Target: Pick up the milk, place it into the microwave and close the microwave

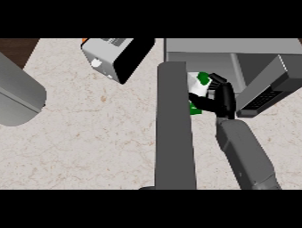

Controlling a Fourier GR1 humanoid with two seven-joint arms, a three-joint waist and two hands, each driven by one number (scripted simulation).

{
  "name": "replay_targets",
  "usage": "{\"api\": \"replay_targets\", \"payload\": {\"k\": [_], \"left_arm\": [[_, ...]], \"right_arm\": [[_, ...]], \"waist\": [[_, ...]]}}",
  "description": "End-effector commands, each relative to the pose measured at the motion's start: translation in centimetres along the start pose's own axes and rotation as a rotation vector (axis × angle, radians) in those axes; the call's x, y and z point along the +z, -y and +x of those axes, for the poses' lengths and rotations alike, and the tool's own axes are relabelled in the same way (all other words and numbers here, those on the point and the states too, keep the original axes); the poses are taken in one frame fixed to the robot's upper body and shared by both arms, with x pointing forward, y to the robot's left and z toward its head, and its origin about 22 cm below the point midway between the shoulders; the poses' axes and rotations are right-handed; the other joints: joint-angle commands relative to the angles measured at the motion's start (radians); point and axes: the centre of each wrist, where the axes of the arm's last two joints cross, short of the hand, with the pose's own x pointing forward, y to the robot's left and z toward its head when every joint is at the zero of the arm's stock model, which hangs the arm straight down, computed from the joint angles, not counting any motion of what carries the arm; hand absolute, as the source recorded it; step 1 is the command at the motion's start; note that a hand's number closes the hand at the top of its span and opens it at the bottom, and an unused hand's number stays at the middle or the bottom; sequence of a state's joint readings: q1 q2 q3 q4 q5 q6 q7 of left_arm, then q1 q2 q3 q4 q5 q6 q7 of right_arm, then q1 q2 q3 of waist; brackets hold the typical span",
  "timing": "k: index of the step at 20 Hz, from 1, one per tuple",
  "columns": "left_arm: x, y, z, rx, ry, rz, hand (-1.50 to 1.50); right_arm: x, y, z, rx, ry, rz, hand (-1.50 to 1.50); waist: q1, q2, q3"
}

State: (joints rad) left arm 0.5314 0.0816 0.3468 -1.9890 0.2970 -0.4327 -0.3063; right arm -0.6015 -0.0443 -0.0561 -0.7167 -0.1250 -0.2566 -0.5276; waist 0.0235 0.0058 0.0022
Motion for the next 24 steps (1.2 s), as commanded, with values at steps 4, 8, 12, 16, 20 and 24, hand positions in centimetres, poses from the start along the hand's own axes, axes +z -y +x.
{"api": "replay_targets", "payload": {"k": [4,8,12,16,20,24], "left_arm": [[-0.3,-1.1,-0.3,0.009,0.013,-0.004,-1.50],[0.9,-0.8,-1.8,0.006,0.002,-0.007,-1.50],[-0.3,0.0,-1.3,0.014,0.004,-0.037,-1.50],[-1.2,-0.1,-1.7,0.028,-0.003,-0.029,-1.50],[-1.2,-0.6,-1.3,0.023,0.006,-0.051,-1.50],[-2.4,0.2,-2.3,0.025,-0.006,-0.060,-1.50]], "right_arm": [[-1.9,0.5,-1.2,0.065,0.100,-0.003,1.50],[-3.7,-0.5,0.1,0.117,0.149,-0.024,1.50],[-3.9,-0.1,-0.2,0.197,0.167,-0.046,1.50],[-5.9,0.1,1.7,0.418,0.240,-0.041,1.50],[-6.3,-0.9,2.2,0.551,0.288,-0.088,1.50],[-6.2,-2.9,2.4,0.627,0.280,-0.169,1.50]], "waist": [[0.021,0.008,-0.001],[0.025,0.008,-0.001],[0.045,0.020,0.000],[0.042,0.020,-0.001],[0.062,0.027,0.000],[0.060,0.030,-0.001]]}}
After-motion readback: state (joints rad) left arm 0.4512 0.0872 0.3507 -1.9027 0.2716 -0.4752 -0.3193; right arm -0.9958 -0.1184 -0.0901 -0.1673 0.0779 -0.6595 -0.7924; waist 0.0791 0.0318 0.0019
